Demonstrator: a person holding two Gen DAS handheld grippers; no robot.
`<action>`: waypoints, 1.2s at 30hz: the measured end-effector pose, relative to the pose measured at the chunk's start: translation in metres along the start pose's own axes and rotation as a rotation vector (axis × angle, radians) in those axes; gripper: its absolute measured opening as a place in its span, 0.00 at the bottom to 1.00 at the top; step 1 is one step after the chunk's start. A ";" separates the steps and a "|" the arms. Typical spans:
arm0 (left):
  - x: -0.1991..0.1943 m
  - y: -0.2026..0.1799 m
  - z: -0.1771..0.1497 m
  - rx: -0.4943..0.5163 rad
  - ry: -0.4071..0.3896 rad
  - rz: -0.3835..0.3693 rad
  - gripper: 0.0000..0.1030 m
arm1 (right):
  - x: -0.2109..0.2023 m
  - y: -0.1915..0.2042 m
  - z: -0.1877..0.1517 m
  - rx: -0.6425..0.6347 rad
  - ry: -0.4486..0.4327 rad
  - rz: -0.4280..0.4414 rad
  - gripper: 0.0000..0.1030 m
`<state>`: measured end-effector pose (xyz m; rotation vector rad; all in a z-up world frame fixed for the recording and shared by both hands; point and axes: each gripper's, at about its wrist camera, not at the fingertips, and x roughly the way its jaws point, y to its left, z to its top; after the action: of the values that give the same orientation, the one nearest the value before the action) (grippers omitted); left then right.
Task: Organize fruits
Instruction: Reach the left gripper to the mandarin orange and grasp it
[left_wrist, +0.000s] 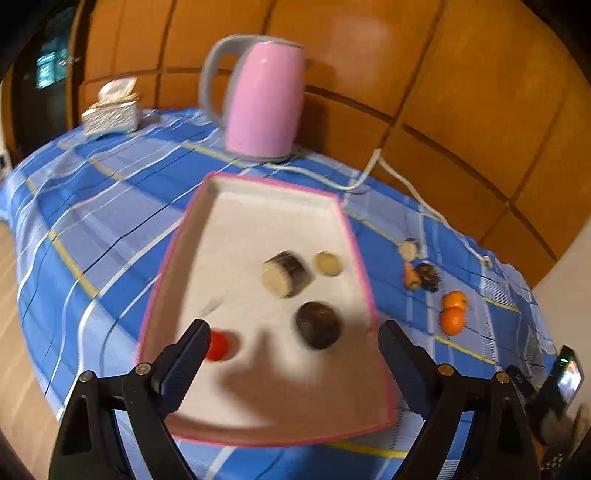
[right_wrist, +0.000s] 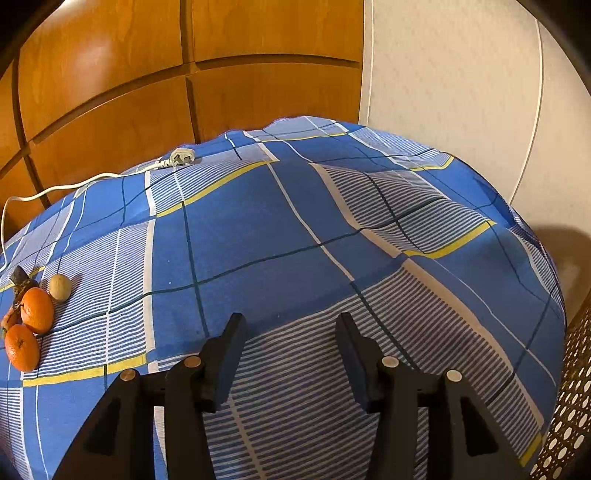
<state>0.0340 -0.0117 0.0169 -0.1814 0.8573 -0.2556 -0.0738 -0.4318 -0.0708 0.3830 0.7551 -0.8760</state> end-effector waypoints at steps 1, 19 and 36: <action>0.001 -0.008 0.002 0.016 -0.001 -0.016 0.90 | 0.000 0.001 0.000 -0.002 0.000 -0.003 0.50; 0.093 -0.171 -0.013 0.384 0.160 -0.202 0.90 | 0.001 0.002 -0.001 -0.014 -0.006 -0.009 0.54; 0.151 -0.197 -0.018 0.427 0.241 -0.306 0.38 | 0.002 0.004 -0.001 -0.023 -0.007 -0.012 0.55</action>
<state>0.0855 -0.2453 -0.0522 0.1220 0.9915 -0.7506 -0.0702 -0.4296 -0.0727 0.3548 0.7608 -0.8788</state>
